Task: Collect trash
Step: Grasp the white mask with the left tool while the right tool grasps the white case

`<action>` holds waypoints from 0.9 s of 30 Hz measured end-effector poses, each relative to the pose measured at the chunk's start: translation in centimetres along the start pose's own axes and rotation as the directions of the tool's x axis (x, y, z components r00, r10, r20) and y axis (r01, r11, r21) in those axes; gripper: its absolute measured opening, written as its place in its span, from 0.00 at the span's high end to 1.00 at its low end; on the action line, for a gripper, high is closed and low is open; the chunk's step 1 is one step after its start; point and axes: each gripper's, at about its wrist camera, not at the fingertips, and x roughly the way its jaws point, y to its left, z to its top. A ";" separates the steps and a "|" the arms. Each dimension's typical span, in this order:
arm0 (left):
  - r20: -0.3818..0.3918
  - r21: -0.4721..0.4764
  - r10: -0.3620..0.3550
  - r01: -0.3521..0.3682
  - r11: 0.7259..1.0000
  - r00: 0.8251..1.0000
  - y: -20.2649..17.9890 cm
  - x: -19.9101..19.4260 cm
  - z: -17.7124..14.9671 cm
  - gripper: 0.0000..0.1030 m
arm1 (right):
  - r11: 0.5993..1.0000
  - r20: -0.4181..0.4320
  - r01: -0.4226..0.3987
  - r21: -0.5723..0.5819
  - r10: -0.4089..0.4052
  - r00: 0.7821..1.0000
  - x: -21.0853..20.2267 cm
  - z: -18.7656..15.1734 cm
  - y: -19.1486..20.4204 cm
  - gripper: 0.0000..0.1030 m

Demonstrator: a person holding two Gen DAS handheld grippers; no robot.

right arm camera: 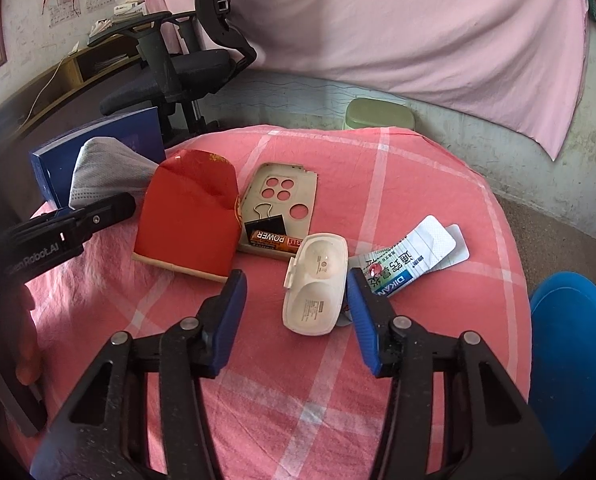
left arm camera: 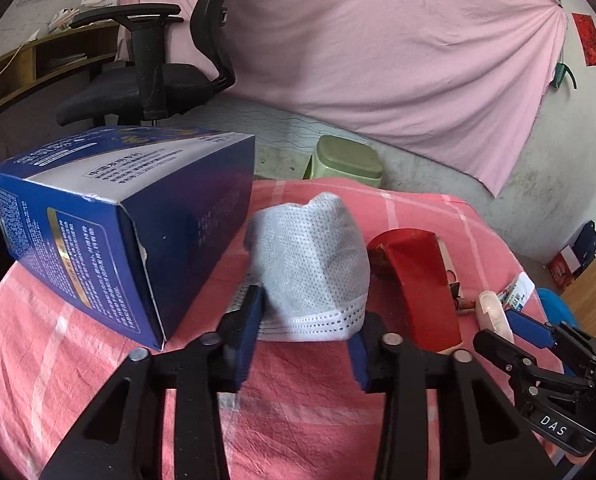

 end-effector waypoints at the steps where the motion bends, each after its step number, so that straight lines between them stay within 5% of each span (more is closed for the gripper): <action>1: -0.002 -0.008 0.007 -0.008 1.000 1.000 0.2 0.1 0.0 0.77 | 1.000 -0.002 0.000 0.001 0.000 1.000 0.1 0.0 0.0 0.32; 6: -0.003 -0.027 0.017 -0.017 0.999 1.000 0.9 -0.1 0.0 0.88 | 1.000 -0.015 0.013 -0.012 -0.013 1.000 0.1 -0.2 0.2 0.33; 10: 0.015 -0.039 0.013 -0.012 0.999 1.000 1.2 -1.0 -0.3 0.97 | 0.999 -0.015 0.037 -0.022 -0.037 0.999 0.1 -0.3 0.5 0.48; 17: 0.051 -0.024 0.001 0.000 1.000 0.999 0.6 -3.8 -1.6 0.98 | 1.000 -0.004 0.003 0.001 -0.003 1.000 -0.5 -0.6 0.1 0.49; 27: 0.097 0.010 -0.039 0.038 0.999 0.995 -1.6 -7.6 -3.2 0.98 | 0.996 0.118 -0.080 0.037 0.075 0.990 -4.3 -2.2 0.0 0.50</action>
